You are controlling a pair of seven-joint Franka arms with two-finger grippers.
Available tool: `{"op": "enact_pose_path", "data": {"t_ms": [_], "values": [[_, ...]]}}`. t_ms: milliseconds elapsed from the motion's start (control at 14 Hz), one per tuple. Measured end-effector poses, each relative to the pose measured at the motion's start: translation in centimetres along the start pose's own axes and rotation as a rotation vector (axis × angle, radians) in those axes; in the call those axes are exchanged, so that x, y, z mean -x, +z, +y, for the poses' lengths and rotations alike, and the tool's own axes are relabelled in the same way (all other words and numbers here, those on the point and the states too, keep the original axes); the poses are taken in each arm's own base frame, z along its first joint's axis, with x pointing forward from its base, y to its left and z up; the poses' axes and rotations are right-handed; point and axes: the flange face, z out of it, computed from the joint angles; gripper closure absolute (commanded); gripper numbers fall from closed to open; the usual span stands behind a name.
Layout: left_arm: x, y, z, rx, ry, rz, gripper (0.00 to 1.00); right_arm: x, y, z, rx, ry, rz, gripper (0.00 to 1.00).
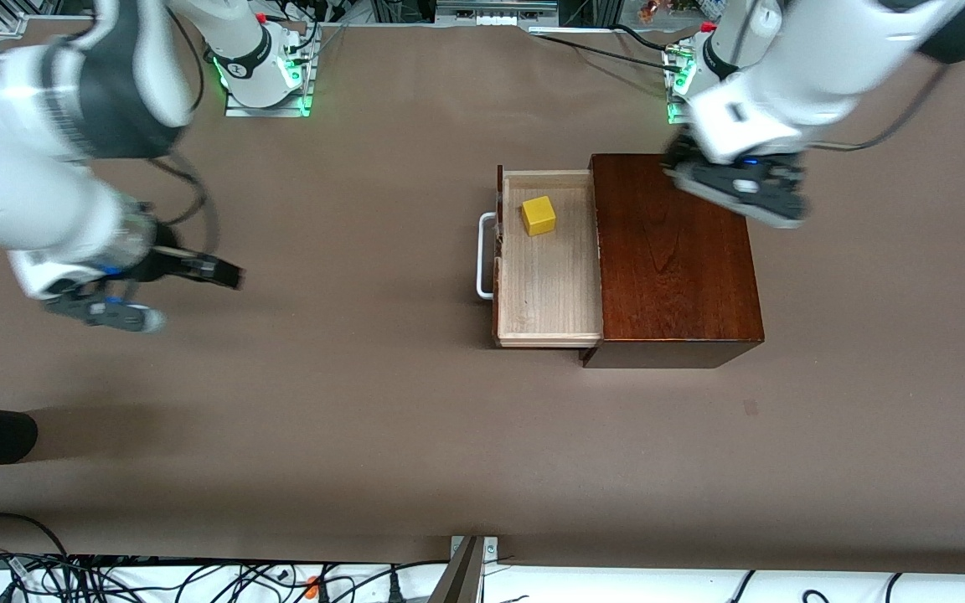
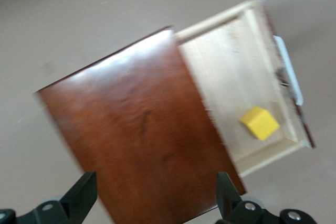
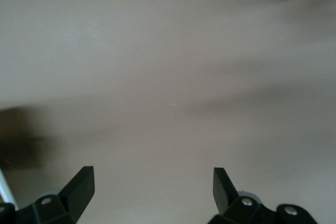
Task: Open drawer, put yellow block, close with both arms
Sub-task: 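Open the right gripper to drop the cube while the left gripper approaches, then push the drawer shut by its handle with the left gripper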
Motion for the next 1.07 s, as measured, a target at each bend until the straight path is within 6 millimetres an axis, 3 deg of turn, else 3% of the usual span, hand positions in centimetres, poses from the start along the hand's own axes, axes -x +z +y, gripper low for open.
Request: {"op": "enact_pose_path", "data": {"t_ms": [142,214,498,783,1068], "values": [[-2.2,2.0,6.0,0.02,0.207,-0.021,0.0,-0.4,-1.5,4.7,-0.007,-0.108,-0.006,0.0],[-2.9,3.2,8.8,0.029,0.307,-0.034,0.0,-0.1,-2.4,5.8,0.012,-0.148,-0.001,0.0],[-4.6,6.7,17.5,0.048,0.731,0.005,0.0,2.7,-6.0,6.9,0.057,-0.218,0.02,0.0],[-5.8,11.0,22.2,0.038,1.094,0.029,0.0,2.8,-4.1,11.3,0.022,-0.191,0.06,0.0],[-7.3,16.7,24.2,0.013,1.182,0.003,0.0,6.0,-5.0,13.3,0.057,-0.183,0.033,0.0]]}}
